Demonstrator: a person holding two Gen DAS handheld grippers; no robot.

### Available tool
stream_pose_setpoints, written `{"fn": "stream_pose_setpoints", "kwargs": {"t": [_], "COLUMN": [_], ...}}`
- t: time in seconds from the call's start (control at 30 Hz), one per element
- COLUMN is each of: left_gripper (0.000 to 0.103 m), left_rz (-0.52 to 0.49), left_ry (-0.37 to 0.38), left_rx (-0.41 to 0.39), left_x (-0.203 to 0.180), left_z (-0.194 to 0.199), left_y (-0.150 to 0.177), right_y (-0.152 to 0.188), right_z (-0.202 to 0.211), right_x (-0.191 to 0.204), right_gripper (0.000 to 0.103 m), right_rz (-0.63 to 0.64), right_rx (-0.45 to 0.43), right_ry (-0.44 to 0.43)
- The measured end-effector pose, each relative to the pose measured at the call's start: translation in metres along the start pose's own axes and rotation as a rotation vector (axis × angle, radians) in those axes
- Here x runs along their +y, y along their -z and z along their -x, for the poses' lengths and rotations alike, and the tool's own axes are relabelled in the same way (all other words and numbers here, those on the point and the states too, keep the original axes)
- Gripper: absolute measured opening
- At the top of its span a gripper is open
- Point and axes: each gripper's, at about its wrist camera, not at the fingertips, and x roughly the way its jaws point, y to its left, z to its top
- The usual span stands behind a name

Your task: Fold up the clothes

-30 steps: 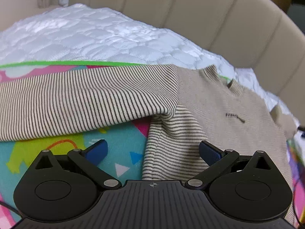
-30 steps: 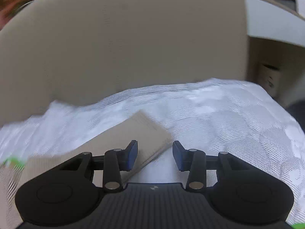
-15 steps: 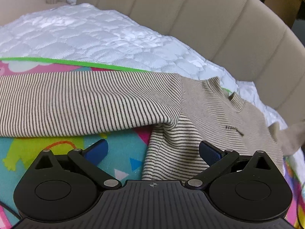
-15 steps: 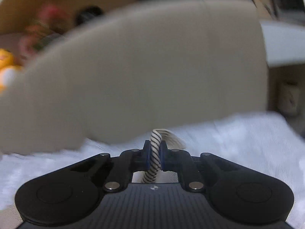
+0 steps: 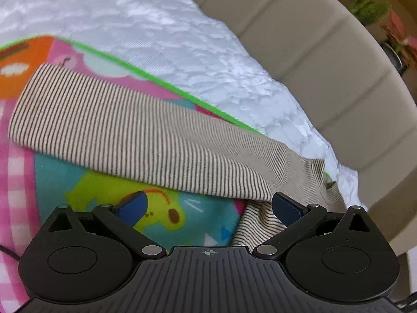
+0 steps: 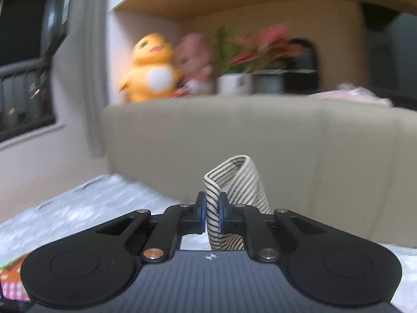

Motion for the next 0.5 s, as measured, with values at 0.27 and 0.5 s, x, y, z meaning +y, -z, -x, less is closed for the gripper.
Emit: {"fn": "stream_pose_setpoints", "kwargs": {"t": [0.27,0.5], "left_gripper": [0.103,0.103], "left_rz": [0.037,0.042], "left_ry": [0.022,0.024], "left_rx": [0.017,0.006], "left_x": [0.008,0.009], "left_z": [-0.007,-0.01], "left_y": [-0.004,-0.003], "right_y": [0.048,0.059], "right_z": [-0.061,-0.058], "right_x": [0.068,0.051], "right_gripper": [0.018,0.053], "right_rz": [0.063,0.024], "right_rx": [0.136,0.142], "right_ry": [-0.086,-0.134]}}
